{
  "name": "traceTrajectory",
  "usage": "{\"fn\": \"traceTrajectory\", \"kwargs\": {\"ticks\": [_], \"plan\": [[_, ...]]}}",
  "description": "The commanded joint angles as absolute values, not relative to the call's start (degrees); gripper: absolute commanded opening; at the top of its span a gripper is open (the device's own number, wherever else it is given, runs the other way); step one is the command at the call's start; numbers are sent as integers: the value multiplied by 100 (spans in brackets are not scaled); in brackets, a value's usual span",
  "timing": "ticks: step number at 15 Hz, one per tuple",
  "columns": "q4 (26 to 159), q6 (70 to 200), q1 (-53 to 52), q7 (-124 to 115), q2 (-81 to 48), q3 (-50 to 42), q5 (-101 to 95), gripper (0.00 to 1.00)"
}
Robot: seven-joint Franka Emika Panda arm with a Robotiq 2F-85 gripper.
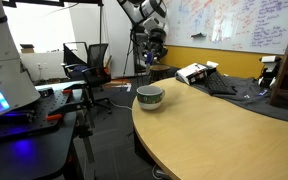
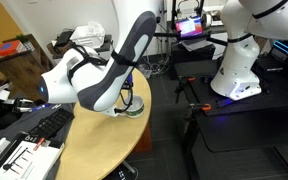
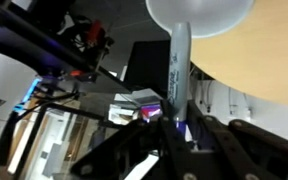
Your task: Pick up the white and blue pen and put it in the white and green mug
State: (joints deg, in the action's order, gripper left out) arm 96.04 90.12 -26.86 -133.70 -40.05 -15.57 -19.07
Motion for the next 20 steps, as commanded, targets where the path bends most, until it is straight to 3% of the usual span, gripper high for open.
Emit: {"fn": "traceTrajectory", "kwargs": {"ticks": [1, 10, 11, 12, 14, 20], "plan": [[9403, 8234, -2199, -14211, -4143, -1119, -1715, 5], [8248, 7979, -1488, -14527, -5413, -745, -1422, 5], [8093, 7921, -1503, -14529, -5543, -728, -1418, 9], [7966, 7901, -1518, -14529, -5643, -710, -1418, 47], [7829, 7954, -1542, -14565, -5731, -691, -1416, 54], [8730, 9138, -1486, -14092, -4764, -558, -1560, 100]]}}
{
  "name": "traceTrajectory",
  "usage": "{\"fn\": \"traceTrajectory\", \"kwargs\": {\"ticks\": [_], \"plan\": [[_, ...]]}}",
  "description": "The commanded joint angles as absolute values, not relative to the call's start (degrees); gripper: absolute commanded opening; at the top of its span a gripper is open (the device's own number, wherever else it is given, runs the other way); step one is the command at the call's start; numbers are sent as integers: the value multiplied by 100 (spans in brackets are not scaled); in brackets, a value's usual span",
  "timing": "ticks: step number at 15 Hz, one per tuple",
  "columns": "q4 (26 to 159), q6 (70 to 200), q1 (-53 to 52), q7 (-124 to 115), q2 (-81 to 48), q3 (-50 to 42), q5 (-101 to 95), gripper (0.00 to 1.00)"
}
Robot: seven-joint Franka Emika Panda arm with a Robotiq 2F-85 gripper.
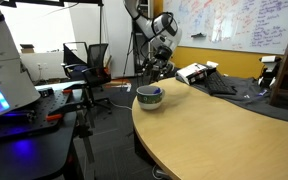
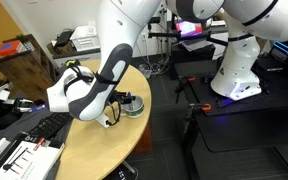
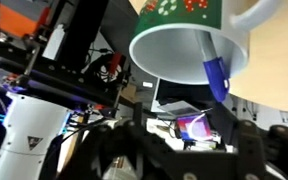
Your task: Pick up the white and blue pen and put it in the white and green mug
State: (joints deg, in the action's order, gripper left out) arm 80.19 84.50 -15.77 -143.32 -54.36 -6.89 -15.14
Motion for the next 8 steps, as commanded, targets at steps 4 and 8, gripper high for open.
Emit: {"fn": "traceTrajectory", "kwargs": {"ticks": [4, 8], "plan": [[9466, 9735, -1526, -13876, -3972, -532, -1595, 100], [10163, 9967, -1555, -13917, -3395, -485, -1796, 100]]}}
